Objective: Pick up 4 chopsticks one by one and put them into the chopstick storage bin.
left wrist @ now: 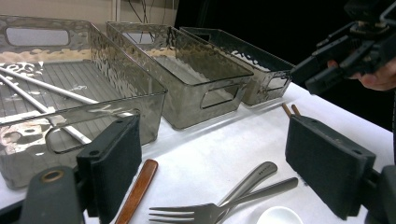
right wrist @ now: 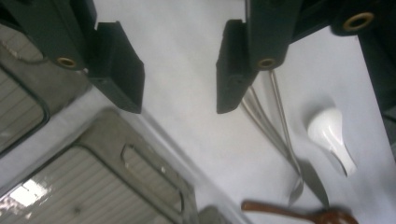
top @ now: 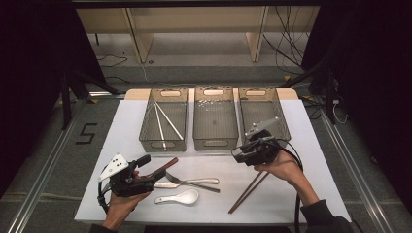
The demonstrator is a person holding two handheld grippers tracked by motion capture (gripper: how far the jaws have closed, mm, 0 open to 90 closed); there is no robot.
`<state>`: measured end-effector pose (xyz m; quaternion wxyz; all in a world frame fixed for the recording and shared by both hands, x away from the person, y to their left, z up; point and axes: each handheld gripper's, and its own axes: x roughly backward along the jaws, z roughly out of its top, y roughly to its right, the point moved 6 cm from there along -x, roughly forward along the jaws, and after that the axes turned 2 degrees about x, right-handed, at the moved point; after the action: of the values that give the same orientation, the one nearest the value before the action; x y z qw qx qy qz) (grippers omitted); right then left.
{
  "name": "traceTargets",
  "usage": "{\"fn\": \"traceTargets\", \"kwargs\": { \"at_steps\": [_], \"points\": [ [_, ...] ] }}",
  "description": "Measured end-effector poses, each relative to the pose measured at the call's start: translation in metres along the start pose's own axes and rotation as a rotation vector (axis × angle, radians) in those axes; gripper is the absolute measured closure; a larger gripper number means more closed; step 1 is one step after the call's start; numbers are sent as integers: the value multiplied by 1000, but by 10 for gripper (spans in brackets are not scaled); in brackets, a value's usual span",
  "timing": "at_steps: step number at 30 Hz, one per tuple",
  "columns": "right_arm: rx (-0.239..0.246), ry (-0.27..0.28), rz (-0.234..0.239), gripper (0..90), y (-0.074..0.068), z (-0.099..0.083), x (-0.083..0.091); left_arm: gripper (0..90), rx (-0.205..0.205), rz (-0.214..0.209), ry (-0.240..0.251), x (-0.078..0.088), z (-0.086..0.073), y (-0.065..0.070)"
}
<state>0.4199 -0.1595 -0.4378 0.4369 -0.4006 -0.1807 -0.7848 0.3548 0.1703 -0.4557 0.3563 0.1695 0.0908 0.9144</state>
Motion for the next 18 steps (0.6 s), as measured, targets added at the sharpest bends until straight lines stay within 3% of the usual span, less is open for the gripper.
{"fn": "traceTargets", "kwargs": {
  "at_steps": [8, 18],
  "points": [
    [19, -75, 2, 370, 4, -22, 4, 181, 0, 0, -1, 0, 0, 0],
    [112, -159, -17, 360, 8, -46, 6, 181, 2, 0, -1, 0, 0, 0]
  ]
}}
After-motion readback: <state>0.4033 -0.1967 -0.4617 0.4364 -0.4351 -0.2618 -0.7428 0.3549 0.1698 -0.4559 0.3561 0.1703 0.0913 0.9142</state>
